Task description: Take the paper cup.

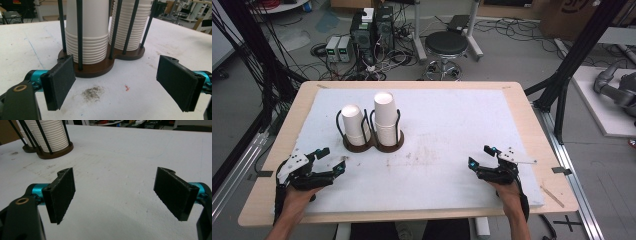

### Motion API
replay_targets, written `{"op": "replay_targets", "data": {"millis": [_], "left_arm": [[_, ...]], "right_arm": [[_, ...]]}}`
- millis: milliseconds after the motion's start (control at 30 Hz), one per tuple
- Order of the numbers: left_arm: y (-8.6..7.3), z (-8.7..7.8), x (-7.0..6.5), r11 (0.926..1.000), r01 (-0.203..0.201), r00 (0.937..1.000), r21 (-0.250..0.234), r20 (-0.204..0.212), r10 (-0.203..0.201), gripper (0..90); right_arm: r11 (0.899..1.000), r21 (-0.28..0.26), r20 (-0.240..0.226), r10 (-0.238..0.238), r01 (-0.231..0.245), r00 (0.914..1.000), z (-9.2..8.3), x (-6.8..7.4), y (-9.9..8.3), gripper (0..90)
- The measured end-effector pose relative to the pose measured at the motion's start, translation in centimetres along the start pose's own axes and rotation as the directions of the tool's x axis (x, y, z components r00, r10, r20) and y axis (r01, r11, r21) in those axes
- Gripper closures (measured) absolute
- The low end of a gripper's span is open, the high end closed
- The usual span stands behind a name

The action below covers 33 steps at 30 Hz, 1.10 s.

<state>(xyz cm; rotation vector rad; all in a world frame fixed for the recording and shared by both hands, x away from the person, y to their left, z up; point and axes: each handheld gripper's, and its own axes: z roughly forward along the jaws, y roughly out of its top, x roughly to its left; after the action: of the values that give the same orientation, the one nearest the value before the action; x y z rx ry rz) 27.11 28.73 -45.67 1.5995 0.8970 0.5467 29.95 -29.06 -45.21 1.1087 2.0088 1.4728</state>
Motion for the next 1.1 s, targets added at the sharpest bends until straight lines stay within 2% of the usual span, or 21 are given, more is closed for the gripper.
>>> {"op": "replay_targets", "data": {"millis": [300,500,600,667,767,1100], "left_arm": [[0.0,0.0,0.1,1.0000,0.003,1.0000,0.006,-0.003,-0.003,15.4],[0.2,0.1,0.1,0.9996,0.017,0.9998,0.021,-0.006,-0.017,15.4],[0.4,0.1,0.2,0.9996,0.006,1.0000,0.029,-0.002,-0.005,15.4],[1.0,-0.3,0.2,1.0000,0.001,1.0000,0.003,-0.006,-0.001,15.4],[1.6,-0.6,0.1,0.9999,-0.003,0.9999,-0.010,-0.014,0.003,15.4],[3.5,-1.3,-0.1,0.9992,-0.022,0.9996,-0.033,-0.020,0.021,15.4]], "right_arm": [[1.000,-0.007,0.001,-0.013,0.013,0.9999,0.0,0.1,0.0,18.0],[1.000,-0.002,-0.006,-0.004,0.004,1.0000,0.0,0.0,0.0,18.0],[1.000,-0.002,-0.006,0.001,-0.001,1.0000,0.0,0.0,0.0,18.0],[1.000,-0.001,-0.007,0.000,0.000,1.0000,0.0,0.0,0.0,18.0],[1.000,0.006,-0.013,0.005,-0.005,0.9999,0.0,-0.1,0.0,18.0],[1.000,0.024,-0.016,0.010,-0.010,0.9998,0.2,-0.1,0.1,18.0]]}}
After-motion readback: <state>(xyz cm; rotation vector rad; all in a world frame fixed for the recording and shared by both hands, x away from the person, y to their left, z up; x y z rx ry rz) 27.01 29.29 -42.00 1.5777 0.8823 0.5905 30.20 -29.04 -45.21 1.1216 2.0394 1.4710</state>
